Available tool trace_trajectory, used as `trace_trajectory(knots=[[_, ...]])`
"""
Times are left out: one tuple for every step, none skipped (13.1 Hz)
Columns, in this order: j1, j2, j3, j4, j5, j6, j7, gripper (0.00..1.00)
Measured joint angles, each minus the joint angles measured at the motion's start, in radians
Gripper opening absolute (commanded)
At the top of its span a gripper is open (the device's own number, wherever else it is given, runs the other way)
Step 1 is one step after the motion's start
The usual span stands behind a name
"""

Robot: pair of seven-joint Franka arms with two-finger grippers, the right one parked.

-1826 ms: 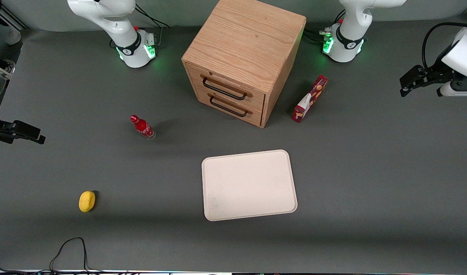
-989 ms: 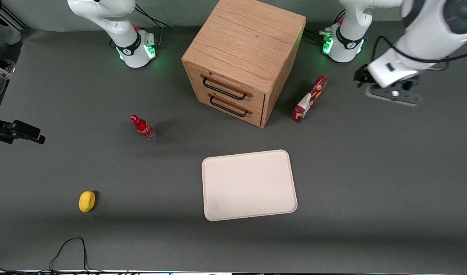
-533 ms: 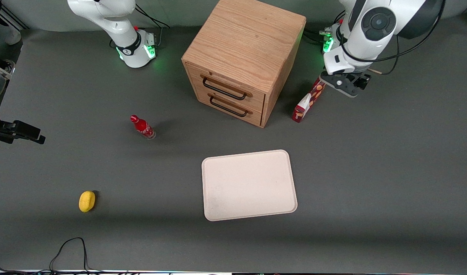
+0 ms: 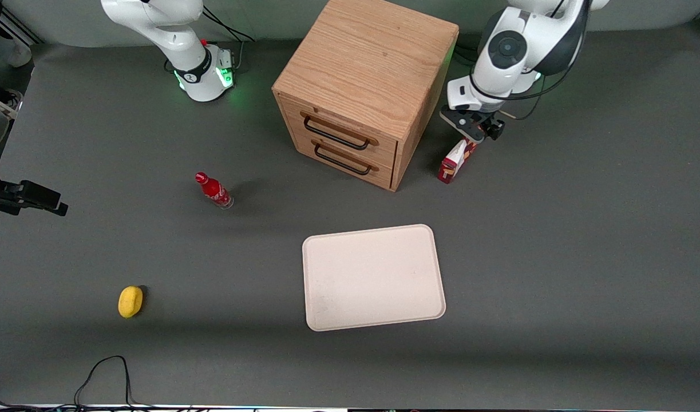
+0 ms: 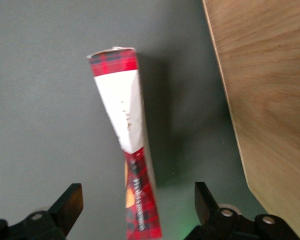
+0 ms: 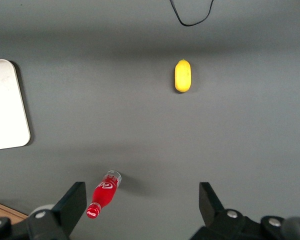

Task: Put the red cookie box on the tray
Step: 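Lower the open left gripper over the cookie box and close on it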

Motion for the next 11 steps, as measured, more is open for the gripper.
trace_trajectory(knots=[[0.0, 0.004, -0.029, -0.02, -0.003, 0.042, -0.022, 0.99], [0.0, 0.011, -0.044, -0.032, -0.004, 0.075, -0.033, 0.99], [0.0, 0.022, -0.048, -0.038, -0.004, 0.102, -0.035, 0.99], [0.0, 0.036, -0.047, -0.04, -0.004, 0.121, -0.035, 0.99], [0.0, 0.051, -0.047, -0.04, -0.004, 0.137, -0.036, 0.99], [0.001, 0.067, -0.047, -0.04, -0.004, 0.153, -0.037, 0.99], [0.001, 0.086, -0.046, -0.041, -0.004, 0.173, -0.038, 0.99], [0.001, 0.104, -0.046, -0.044, -0.005, 0.194, -0.041, 0.99], [0.002, 0.123, -0.044, -0.046, -0.005, 0.212, -0.046, 0.98], [0.003, 0.14, -0.043, -0.046, -0.005, 0.225, -0.05, 0.96], [0.004, 0.151, -0.041, -0.046, -0.005, 0.231, -0.052, 0.89]])
